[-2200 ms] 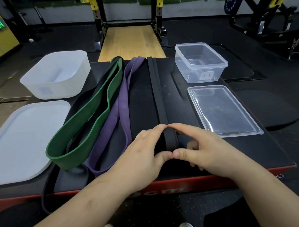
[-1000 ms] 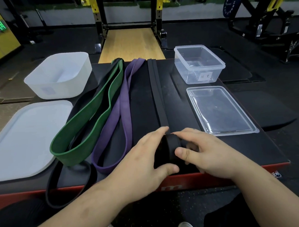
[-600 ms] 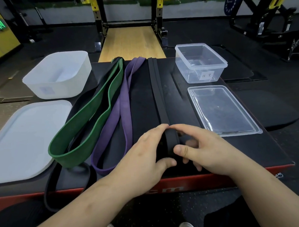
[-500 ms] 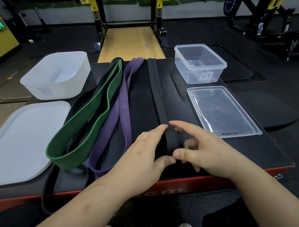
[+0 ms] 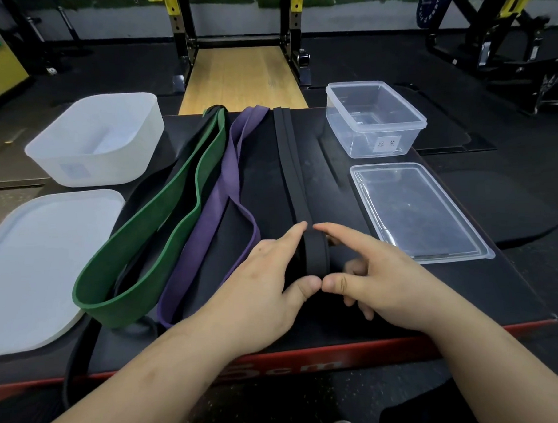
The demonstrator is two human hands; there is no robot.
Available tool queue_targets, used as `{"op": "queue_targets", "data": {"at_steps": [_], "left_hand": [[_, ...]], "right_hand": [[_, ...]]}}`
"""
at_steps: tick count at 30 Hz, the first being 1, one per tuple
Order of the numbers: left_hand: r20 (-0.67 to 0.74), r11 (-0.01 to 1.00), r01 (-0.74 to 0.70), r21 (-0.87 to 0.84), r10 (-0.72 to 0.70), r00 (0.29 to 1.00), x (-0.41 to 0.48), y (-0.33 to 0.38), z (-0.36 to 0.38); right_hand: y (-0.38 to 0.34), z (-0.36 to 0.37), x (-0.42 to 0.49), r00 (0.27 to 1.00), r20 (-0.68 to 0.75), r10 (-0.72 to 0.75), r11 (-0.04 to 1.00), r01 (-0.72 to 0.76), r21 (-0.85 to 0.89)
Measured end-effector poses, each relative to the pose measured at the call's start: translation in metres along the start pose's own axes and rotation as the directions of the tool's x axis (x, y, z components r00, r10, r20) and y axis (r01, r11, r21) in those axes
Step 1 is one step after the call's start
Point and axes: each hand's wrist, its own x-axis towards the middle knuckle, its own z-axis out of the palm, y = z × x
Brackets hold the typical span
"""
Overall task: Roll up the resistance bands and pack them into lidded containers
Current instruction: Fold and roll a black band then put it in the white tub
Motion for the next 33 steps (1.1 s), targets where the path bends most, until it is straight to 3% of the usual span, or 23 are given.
{"op": "queue_targets", "data": {"at_steps": [7,17,25,29,33], "left_hand": [[-0.014,1.000,0.005,-0.012,-0.005,1.000,0.001,-0.001,0.000],[-0.024,0.996,-0.092,0.006,0.092,0.995,-0.039,0.009,0.013],[-0.081,0.995,-0.094,-0.040,0.091,0.993,-0.037,0.007,0.012],[-0.072,0.995,-0.104,-0.004,0.103,0.992,-0.029,0.008,0.011],[-0.053,0.997,-0.068,-0.047,0.066,0.996,-0.025,0.007,0.010]], "right_hand": [[0.001,0.000,-0.001,1.000,0.007,-0.027,1.000,0.027,-0.006],[0.000,-0.002,-0.033,0.993,0.074,-0.090,0.993,0.095,-0.069],[0.005,0.004,-0.022,0.991,0.025,-0.129,0.987,0.131,-0.090],[0.003,0.002,-0.024,0.994,0.021,-0.105,0.993,0.104,0.053],[-0.003,-0.001,-0.019,0.998,0.013,-0.055,0.996,0.054,0.068]]}}
